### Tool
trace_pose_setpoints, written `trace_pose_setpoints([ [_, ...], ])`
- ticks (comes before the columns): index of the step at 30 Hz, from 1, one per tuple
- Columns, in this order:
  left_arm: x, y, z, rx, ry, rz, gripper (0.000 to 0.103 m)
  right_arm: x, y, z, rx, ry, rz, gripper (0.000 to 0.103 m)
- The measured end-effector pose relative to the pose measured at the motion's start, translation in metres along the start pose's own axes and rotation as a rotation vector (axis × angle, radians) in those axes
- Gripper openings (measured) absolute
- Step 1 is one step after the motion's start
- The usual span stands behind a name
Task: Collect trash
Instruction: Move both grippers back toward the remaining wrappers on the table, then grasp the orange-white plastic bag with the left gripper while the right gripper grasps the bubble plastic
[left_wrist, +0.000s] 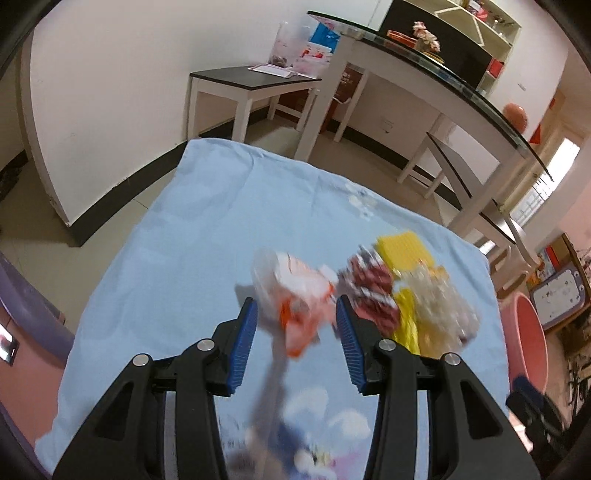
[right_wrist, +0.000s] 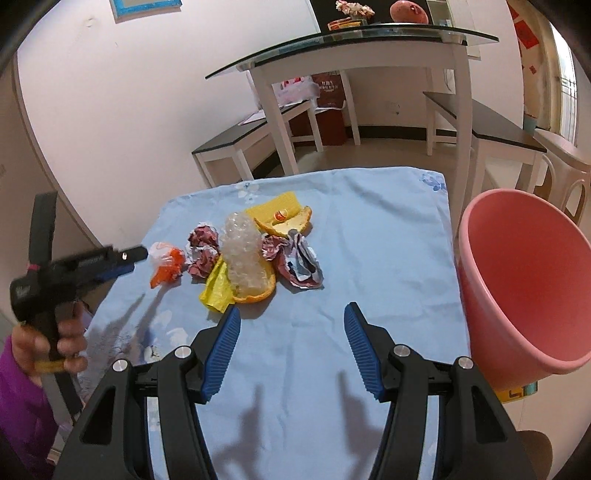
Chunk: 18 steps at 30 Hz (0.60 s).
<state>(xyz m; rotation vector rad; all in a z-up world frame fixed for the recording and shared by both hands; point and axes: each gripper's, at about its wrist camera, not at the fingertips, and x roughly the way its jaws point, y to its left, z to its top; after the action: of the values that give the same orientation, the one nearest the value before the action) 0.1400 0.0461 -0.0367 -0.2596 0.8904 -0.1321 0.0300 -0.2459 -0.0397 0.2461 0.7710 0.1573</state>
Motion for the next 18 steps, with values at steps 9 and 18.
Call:
trace_pose_setpoints([
  [9, 0.037, 0.016, 0.011, -0.095, 0.071, -0.026, 0.045, 0.016, -0.002, 0.01, 0.008, 0.017, 0.004, 0.058],
  [18, 0.033, 0.003, 0.002, -0.049, 0.031, -0.059, 0.044, 0.034, 0.02, 0.022, -0.052, 0.035, 0.052, 0.058],
])
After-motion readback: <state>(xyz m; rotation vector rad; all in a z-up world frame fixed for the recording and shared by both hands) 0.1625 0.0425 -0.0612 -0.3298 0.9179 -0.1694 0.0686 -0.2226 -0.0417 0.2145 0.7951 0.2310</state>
